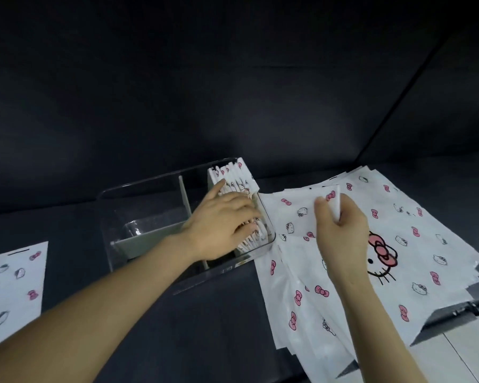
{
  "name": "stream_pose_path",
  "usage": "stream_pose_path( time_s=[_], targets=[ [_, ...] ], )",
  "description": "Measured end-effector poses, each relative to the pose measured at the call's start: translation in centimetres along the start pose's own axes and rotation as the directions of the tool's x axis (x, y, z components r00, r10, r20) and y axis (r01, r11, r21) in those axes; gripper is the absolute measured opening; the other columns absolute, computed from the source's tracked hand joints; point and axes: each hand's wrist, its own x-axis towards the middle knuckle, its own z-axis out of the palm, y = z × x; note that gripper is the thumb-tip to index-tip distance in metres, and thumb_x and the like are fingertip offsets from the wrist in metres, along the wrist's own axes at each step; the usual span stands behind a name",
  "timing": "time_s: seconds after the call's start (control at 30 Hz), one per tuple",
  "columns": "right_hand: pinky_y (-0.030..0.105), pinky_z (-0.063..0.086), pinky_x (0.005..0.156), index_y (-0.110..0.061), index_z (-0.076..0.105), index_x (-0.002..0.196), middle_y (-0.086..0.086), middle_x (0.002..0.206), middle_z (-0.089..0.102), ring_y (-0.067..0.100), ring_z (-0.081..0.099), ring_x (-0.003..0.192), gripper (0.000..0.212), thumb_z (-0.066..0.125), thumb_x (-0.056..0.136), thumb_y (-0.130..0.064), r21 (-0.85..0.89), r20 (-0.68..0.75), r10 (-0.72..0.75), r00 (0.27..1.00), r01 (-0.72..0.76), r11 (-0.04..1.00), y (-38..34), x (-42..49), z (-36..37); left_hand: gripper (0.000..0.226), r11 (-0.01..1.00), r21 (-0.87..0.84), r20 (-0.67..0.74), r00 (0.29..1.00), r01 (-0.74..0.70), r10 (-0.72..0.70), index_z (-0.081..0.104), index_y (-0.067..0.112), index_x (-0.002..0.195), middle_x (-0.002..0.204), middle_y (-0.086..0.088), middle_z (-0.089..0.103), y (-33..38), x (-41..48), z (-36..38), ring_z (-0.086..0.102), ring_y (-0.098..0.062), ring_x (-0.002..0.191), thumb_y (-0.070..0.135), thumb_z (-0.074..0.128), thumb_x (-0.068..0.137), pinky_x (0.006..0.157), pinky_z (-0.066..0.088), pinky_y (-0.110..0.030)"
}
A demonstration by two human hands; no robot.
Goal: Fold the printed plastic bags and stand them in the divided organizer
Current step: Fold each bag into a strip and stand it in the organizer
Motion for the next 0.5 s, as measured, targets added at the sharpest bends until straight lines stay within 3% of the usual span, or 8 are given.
stream_pose_path(
  time_s=[0.1, 0.2, 0.27, 0.33, 0.4, 0.5],
  targets=[
    [0.019, 0.023, 0.046, -0.023, 0.027, 0.06, -0.009, 0.052, 0.028, 0.008, 0.026, 0.047, 0.042, 0.049, 0.096, -0.017, -0.109, 0.079, -0.144, 0.986, 0.152, 0.982, -0.4, 0.6, 1.5, 0.039, 0.998, 0.05, -0.068, 0.997, -0.032, 0.035, 0.07, 0.025, 0.113, 0.116, 0.003, 0.068, -0.8, -1.4, 0.4, 0.057, -0.022, 0.12, 0.04, 0.039, 0.095, 0.112, 0.013, -0.05],
    [0.022, 0.025, 0.045, -0.026, 0.033, 0.064, -0.008, 0.05, 0.032, 0.01, 0.029, 0.044, 0.037, 0.047, 0.097, -0.019, -0.228, 0.225, -0.224, 0.948, 0.275, 0.934, -0.7, 1.1, 2.9, 0.039, 0.996, 0.076, -0.093, 0.994, -0.051, 0.058, 0.068, 0.024, 0.117, 0.121, 0.001, 0.067, -0.5, -1.9, 0.3, 0.055, -0.022, 0.123, 0.038, 0.039, 0.096, 0.112, 0.014, -0.053],
    [0.026, 0.026, 0.047, -0.017, 0.038, 0.071, -0.005, 0.053, 0.035, 0.013, 0.031, 0.047, 0.029, 0.046, 0.099, -0.019, -0.33, 0.338, -0.244, 0.909, 0.358, 0.873, -0.6, 1.3, 3.8, 0.039, 0.996, 0.076, -0.094, 0.994, -0.044, 0.051, 0.068, 0.024, 0.118, 0.123, 0.001, 0.065, -0.5, -2.1, 0.4, 0.054, -0.023, 0.125, 0.038, 0.038, 0.097, 0.113, 0.012, -0.053],
    [0.033, 0.029, 0.055, -0.011, 0.042, 0.081, 0.001, 0.063, 0.045, 0.021, 0.04, 0.057, 0.021, 0.043, 0.1, -0.02, -0.433, 0.438, -0.221, 0.872, 0.42, 0.798, -0.4, 1.6, 4.9, 0.039, 0.997, 0.077, -0.105, 0.994, -0.029, 0.037, 0.068, 0.024, 0.118, 0.125, 0.0, 0.064, -0.5, -2.3, 0.6, 0.053, -0.024, 0.125, 0.037, 0.038, 0.097, 0.114, 0.011, -0.053],
    [0.031, 0.03, 0.062, -0.007, 0.051, 0.091, 0.006, 0.077, 0.054, 0.025, 0.048, 0.07, 0.021, 0.04, 0.101, -0.021, -0.518, 0.499, -0.147, 0.854, 0.43, 0.74, 0.0, 1.9, 6.0, 0.039, 0.996, 0.084, -0.096, 0.995, -0.017, 0.025, 0.066, 0.025, 0.121, 0.128, 0.0, 0.063, -0.5, -2.6, 0.8, 0.052, -0.024, 0.127, 0.037, 0.037, 0.098, 0.114, 0.011, -0.054],
    [0.031, 0.037, 0.071, -0.003, 0.056, 0.109, 0.013, 0.098, 0.065, 0.03, 0.059, 0.093, 0.035, 0.034, 0.103, -0.03, -0.527, 0.573, -0.025, 0.819, 0.392, 0.754, 0.3, 1.8, 7.2, 0.039, 0.997, 0.074, -0.098, 0.995, 0.007, 0.0, 0.065, 0.024, 0.123, 0.131, 0.0, 0.061, -0.5, -2.9, 1.1, 0.049, -0.024, 0.13, 0.036, 0.036, 0.099, 0.113, 0.015, -0.057]
  ],
)
